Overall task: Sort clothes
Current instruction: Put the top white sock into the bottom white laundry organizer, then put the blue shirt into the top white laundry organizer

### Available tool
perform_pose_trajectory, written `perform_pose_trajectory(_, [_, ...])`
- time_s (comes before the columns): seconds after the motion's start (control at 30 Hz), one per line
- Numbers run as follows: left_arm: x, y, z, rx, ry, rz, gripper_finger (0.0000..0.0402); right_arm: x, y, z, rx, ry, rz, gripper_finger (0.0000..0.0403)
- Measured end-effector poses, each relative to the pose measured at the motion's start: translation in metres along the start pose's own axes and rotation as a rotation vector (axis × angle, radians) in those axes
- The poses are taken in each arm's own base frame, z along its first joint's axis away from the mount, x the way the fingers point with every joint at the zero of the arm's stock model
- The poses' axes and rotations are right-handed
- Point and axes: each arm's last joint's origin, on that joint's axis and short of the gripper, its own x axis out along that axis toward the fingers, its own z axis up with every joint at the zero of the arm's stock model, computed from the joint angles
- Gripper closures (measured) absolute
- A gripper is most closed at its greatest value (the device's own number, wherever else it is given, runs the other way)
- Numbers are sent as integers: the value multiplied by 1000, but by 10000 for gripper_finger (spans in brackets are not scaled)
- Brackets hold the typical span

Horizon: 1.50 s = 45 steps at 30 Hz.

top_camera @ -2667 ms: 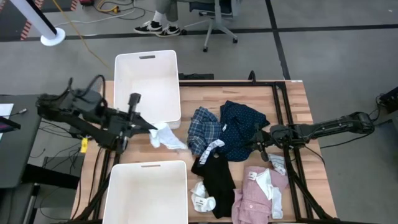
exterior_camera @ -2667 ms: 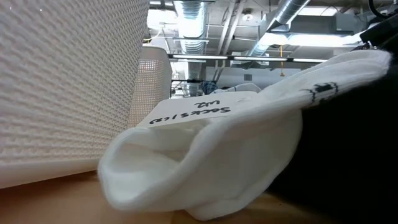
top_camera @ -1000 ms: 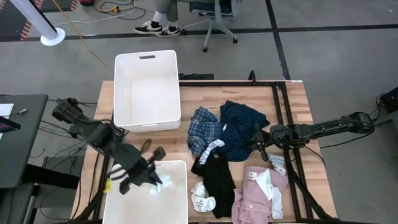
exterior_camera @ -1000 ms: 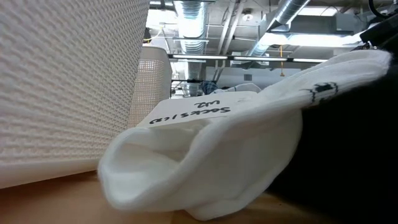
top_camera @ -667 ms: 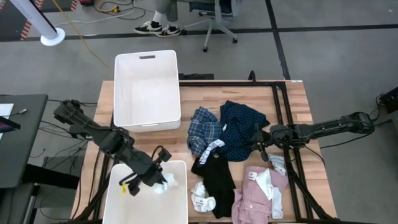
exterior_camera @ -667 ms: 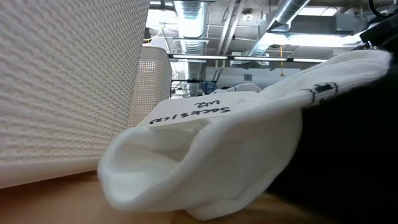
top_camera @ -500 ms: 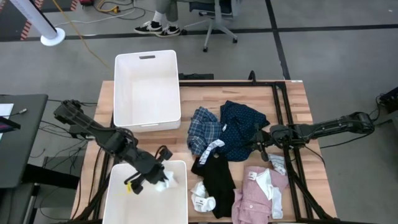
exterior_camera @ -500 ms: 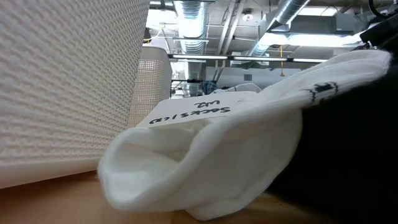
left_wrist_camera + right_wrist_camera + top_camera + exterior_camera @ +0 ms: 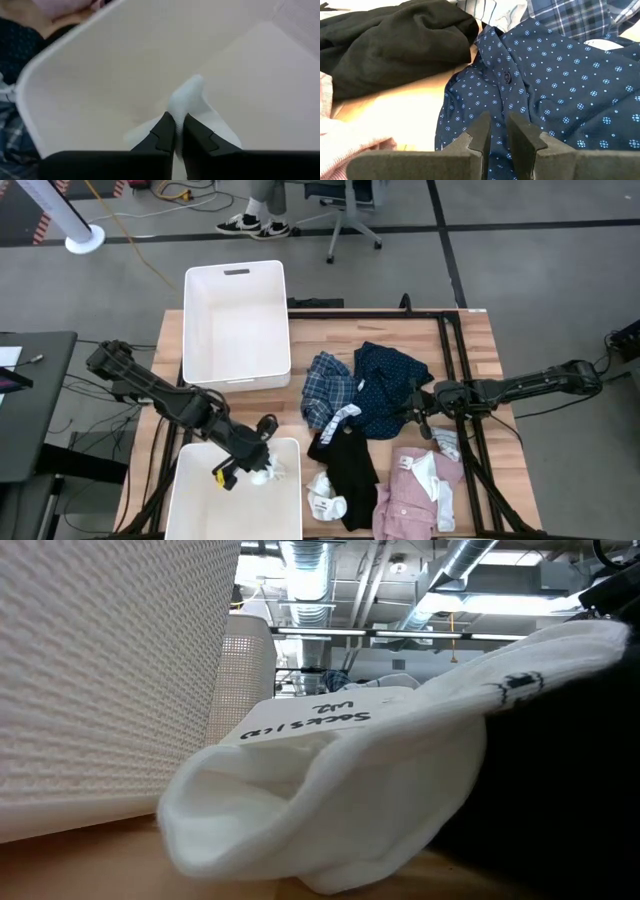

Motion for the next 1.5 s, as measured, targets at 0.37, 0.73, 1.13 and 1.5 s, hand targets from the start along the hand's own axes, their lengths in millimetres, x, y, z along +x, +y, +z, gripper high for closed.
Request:
perform_pose_trajectory(0.37, [2, 0, -2, -50, -2, 4, 298, 0, 0, 0, 0, 0, 0, 321])
perform_pose_trajectory(0.73, [-6, 1, 10, -91, -74, 6, 232, -1, 1, 13, 104, -132, 16, 321])
perform_pose_trajectory(1.13, [-20, 2, 25, -85, -138, 10, 228, -5, 3, 32, 217, -322, 62, 321])
perform_pose_trajectory(1.5, [-20, 3, 25, -81, -135, 36, 228, -11, 4, 46, 222, -459, 90, 321])
